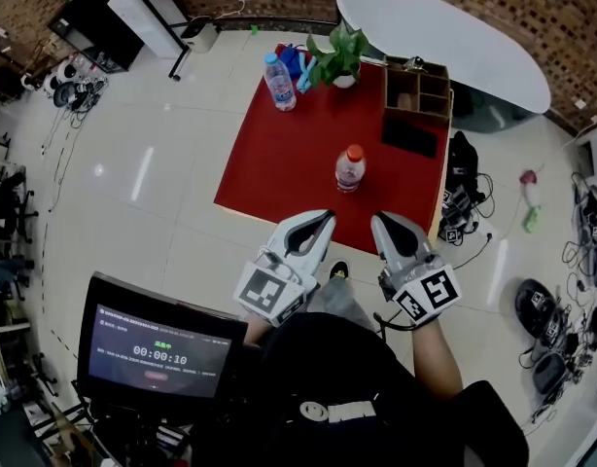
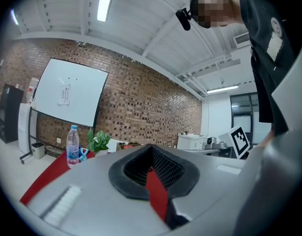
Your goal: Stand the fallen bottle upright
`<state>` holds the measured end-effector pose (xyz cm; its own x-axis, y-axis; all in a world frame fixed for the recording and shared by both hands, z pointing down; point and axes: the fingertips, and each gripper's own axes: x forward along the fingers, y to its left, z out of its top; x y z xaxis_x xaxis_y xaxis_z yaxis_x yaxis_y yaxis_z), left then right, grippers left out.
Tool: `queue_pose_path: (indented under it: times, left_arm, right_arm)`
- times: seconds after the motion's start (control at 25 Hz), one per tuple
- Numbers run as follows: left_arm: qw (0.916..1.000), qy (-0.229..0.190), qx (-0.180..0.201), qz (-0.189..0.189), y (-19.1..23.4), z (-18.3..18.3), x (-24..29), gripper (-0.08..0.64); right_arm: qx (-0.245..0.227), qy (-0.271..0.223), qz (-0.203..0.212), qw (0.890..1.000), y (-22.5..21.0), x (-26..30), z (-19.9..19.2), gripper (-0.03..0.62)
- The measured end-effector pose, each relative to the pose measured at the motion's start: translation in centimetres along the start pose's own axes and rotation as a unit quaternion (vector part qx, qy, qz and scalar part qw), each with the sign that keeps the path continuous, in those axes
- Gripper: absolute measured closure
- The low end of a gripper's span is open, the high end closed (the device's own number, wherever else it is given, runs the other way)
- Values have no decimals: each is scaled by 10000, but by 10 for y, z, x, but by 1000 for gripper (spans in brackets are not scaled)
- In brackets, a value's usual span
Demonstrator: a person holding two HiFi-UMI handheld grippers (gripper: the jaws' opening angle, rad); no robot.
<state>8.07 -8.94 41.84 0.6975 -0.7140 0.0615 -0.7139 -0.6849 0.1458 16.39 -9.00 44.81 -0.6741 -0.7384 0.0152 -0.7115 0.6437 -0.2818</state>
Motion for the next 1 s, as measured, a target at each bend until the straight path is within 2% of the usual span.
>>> queue_pose_path:
  times: [0.24,0.52,0.8,1.0]
  left_arm:
    - [9995,257,-37,170,-1,-15,-24,558]
    - [9997,246,31,-80,-20,-18,-62,558]
    - [9998,-86,88,-151,-42,-13,-167,558]
    - [9990,-393,33,-192,-60,-5,-262,558]
  right_arm:
    - [83,-41,325,9994,30,5,-10,589]
    - [88,-151,284,9994,74,-9,-23,589]
    - [-177,-203,138,9995,174,-35,-41,589]
    - [-316,-190,29,9993,275,-61,-51,589]
